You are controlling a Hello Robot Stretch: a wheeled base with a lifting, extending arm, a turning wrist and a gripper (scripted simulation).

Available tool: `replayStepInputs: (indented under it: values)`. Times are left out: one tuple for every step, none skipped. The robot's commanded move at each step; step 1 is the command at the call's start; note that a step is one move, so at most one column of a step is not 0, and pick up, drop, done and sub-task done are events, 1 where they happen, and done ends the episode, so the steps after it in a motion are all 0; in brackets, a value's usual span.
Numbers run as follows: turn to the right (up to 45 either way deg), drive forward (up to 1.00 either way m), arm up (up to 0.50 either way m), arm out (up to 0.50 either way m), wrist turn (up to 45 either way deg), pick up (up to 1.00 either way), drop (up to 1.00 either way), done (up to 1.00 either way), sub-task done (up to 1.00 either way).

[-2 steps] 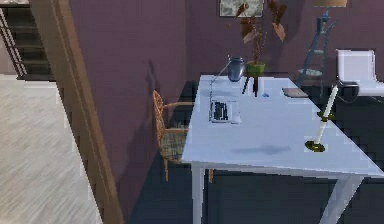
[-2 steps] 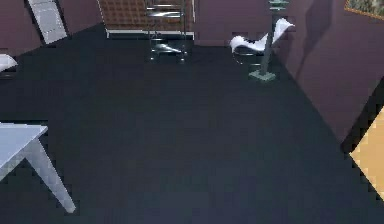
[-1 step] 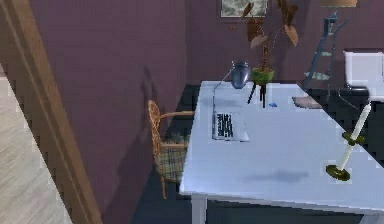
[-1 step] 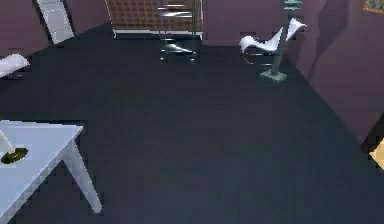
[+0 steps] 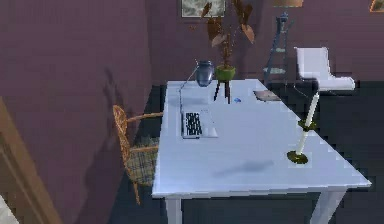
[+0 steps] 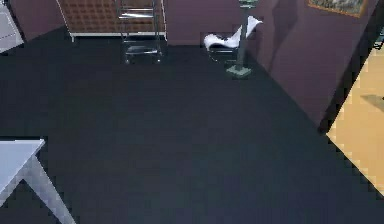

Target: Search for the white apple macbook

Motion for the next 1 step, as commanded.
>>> replayStepInputs:
  values:
    - [0.0,0.0,0.0,0.0,0.0,0.0,0.0,1.0,0.0]
